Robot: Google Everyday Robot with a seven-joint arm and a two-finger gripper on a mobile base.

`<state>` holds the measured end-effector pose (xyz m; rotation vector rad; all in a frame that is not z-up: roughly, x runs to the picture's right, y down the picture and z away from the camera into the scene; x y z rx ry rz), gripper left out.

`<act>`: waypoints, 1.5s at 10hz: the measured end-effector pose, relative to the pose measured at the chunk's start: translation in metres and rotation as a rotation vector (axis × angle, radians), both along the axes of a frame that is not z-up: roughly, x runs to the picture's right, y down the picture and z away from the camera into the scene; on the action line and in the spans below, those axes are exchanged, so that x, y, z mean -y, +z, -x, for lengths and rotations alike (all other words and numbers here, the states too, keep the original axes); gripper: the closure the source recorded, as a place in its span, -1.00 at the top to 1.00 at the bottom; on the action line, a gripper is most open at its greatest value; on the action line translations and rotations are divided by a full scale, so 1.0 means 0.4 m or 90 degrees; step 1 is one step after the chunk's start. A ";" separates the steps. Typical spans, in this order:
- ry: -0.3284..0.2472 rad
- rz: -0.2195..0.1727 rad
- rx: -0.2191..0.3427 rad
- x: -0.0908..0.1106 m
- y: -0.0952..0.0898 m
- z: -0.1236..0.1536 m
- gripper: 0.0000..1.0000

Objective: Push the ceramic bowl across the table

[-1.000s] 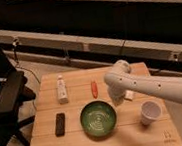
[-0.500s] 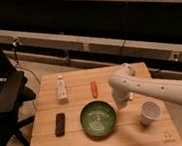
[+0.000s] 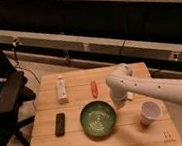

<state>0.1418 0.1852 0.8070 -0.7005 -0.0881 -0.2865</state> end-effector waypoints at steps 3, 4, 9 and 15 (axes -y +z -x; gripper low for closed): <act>-0.018 0.021 0.005 -0.036 0.027 0.036 -1.00; -0.018 0.016 0.007 -0.037 0.034 0.039 -1.00; -0.036 0.019 0.017 -0.026 0.017 0.071 -1.00; -0.054 0.021 0.027 -0.028 0.016 0.103 -1.00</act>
